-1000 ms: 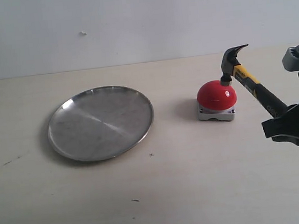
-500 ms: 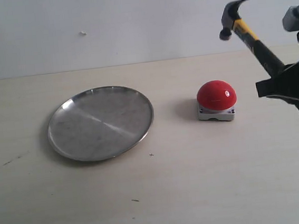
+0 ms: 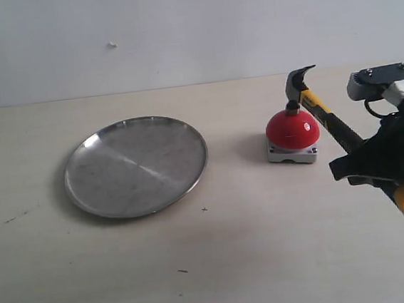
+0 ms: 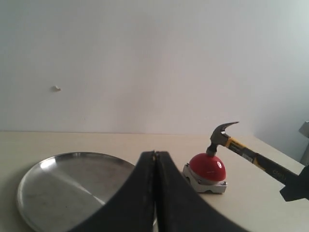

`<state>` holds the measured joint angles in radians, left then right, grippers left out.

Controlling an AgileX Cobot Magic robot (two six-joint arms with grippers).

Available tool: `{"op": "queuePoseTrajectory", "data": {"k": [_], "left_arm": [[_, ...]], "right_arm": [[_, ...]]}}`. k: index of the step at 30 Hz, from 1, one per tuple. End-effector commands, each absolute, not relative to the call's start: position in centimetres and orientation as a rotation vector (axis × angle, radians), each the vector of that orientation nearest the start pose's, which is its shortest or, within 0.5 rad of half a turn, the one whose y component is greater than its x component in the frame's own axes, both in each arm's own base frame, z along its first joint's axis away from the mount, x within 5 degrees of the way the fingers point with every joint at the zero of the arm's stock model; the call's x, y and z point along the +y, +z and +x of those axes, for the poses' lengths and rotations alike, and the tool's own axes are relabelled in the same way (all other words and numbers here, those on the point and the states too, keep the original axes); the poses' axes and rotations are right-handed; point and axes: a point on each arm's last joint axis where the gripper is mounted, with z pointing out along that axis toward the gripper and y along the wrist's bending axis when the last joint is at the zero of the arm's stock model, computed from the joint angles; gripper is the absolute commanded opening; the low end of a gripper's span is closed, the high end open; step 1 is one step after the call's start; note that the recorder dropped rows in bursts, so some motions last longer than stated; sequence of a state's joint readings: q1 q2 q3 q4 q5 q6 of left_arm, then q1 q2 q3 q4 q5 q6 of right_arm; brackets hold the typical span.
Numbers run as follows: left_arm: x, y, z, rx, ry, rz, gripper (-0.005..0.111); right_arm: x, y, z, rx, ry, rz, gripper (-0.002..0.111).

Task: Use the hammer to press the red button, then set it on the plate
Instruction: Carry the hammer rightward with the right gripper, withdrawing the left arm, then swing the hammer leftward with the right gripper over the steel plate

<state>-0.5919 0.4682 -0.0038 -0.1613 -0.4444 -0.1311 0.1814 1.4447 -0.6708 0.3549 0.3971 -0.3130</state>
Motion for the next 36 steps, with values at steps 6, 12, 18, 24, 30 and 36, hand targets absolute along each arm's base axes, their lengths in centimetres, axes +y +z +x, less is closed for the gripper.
{"op": "queuePoseTrajectory", "data": {"k": [6,12,18,24,30,36], "left_arm": [[-4.9,21.7,8.4,1.537,-0.64,0.186,0.0],[-4.9,21.7,8.4,1.537,-0.64,0.186,0.0],[-4.9,21.6,8.4,1.549,-0.641,0.186,0.0],[-4.9,21.6,8.4,1.554,-0.641,0.187,0.0],[-4.9,21.5,8.4,1.558,-0.64,0.188,0.0],[-4.9,21.4,8.4,1.568,-0.634,0.196,0.0]], "right_arm": [[5.6,24.6,23.8,2.34,0.285,-0.196,0.0],[6.1,27.6,22.4,2.192,0.424,-0.161,0.0],[8.0,28.8,22.7,2.045,0.765,-0.12,0.0],[11.0,29.0,23.5,1.969,0.952,-0.203,0.0],[14.4,27.7,24.6,2.033,1.071,-0.301,0.0],[15.6,26.5,26.8,2.356,0.812,-0.409,0.0]]}}
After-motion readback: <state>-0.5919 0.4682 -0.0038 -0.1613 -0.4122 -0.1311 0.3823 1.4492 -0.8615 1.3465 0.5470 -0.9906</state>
